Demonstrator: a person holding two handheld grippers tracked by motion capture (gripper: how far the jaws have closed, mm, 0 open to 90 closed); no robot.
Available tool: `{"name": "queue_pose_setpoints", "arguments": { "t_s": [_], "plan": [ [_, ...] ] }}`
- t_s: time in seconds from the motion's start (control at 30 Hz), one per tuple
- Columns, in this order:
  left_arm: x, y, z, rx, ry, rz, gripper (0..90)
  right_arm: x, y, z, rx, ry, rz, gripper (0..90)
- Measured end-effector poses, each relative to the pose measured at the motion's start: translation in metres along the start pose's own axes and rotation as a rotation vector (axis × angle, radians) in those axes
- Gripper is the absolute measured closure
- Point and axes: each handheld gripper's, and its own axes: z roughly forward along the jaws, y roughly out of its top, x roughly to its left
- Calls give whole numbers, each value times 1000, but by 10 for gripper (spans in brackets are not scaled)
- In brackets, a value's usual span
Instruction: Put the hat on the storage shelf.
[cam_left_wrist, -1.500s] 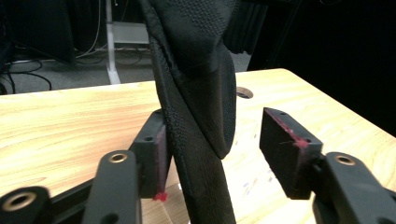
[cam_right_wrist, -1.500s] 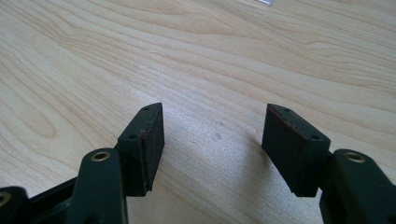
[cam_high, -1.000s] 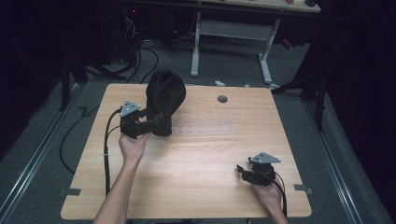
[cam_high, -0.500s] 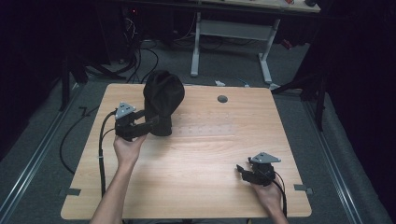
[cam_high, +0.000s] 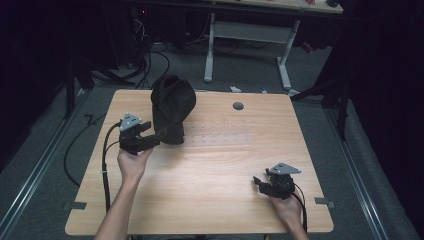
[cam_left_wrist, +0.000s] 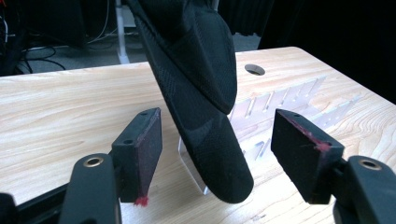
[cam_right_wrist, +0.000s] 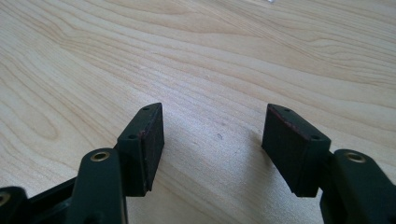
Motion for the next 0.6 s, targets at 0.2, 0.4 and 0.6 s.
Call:
{"name": "queue_pose_setpoints", "arguments": {
  "t_s": [0.2,0.4,0.6],
  "plan": [
    [4,-1,-7,0,3,-3,337,0,0,0,0,1,-1,388],
    [4,-1,-16,5,1,1,332,0,0,0,0,0,-1,386],
    [8,-9,-34,26,-6,-9,327,-1,0,0,1,3,3,385]
  ]
}}
